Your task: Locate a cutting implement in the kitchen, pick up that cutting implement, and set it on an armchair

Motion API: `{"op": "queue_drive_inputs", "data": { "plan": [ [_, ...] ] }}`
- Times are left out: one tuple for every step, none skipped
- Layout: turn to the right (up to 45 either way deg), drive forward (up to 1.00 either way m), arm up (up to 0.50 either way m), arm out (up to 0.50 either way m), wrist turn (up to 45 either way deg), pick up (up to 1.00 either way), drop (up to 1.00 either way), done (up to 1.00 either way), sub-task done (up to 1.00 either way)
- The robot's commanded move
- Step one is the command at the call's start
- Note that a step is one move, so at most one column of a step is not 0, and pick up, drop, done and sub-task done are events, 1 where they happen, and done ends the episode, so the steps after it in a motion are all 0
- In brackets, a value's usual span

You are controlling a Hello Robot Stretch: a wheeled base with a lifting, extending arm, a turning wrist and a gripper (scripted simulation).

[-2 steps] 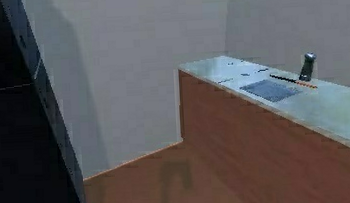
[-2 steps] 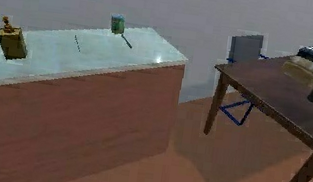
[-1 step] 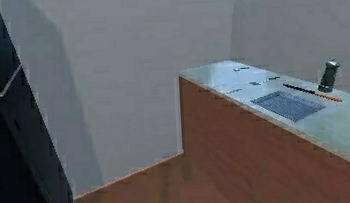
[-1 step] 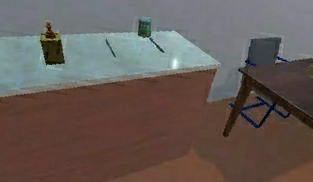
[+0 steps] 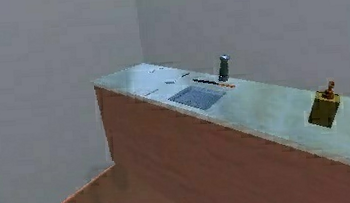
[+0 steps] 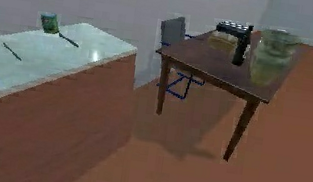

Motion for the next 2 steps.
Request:
{"op": "queue_drive_inputs", "data": {
  "plan": [
    [0.0, 0.35, 0.0, 0.0, 0.0, 0.0, 0.0, 0.0, 0.0],
    [-45.0, 0.0, 0.0, 0.0, 0.0, 0.0, 0.0, 0.0, 0.0]
  ]
}}
